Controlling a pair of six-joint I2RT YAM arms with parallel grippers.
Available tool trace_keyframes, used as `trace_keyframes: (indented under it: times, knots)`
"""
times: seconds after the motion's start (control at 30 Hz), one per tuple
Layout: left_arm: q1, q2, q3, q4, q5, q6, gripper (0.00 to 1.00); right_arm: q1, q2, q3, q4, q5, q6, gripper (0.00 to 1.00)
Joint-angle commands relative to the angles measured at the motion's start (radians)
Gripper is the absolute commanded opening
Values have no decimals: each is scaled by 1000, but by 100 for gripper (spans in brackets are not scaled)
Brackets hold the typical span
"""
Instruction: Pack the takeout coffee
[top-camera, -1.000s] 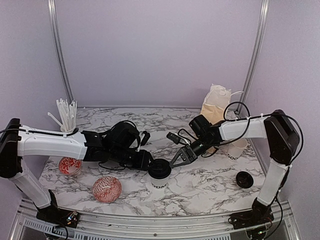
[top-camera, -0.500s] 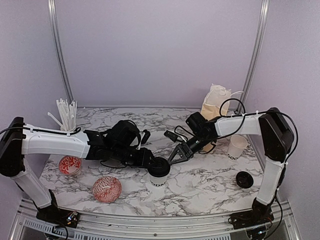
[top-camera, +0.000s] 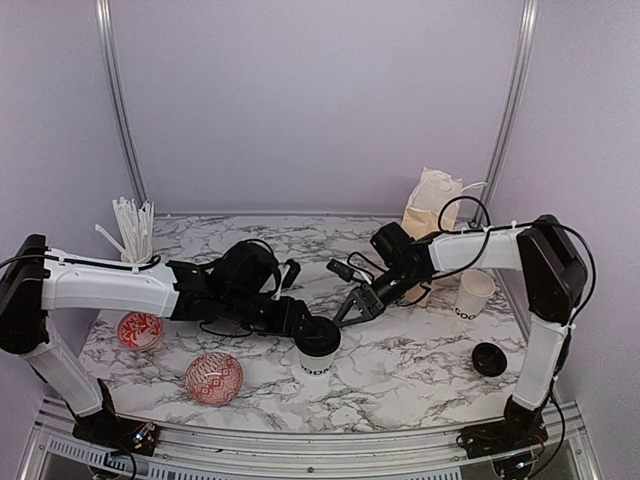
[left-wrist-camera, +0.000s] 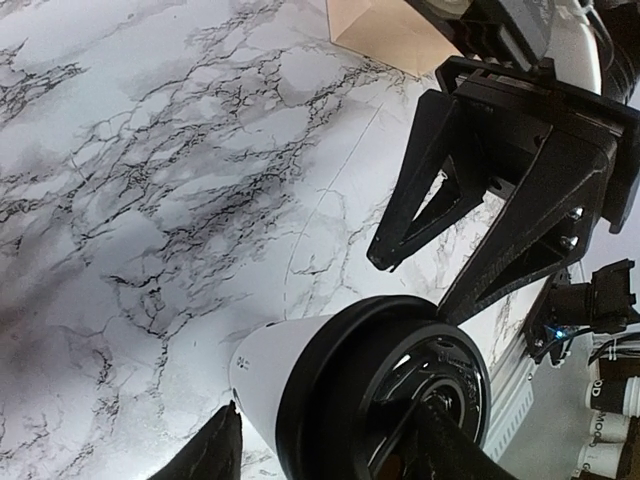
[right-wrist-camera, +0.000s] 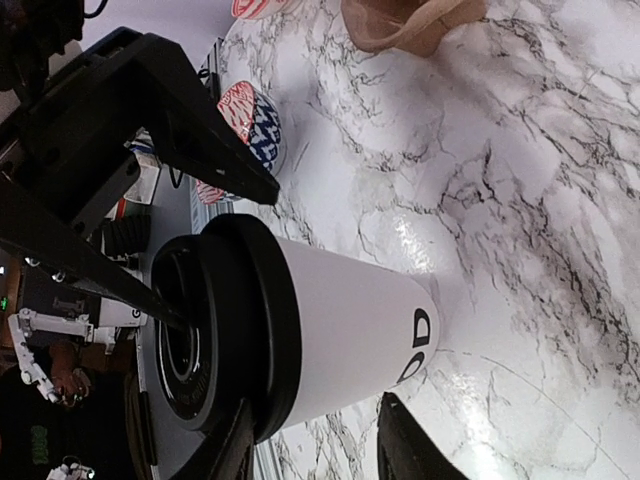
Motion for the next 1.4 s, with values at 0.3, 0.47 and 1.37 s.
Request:
trace_keyframes:
  times: [0.3,0.47,1.37]
  knots:
    - [9,-156,-3,-102,-150,45,62,-28,-177,-1,-87,69,-140,57]
    - [34,-120,5,-109,-138,73,57,38,-235,-81,-87,212,-237,58]
    - [28,-238,-149,9,-84,31,65,-26,-23,208,-159,338,-230,49]
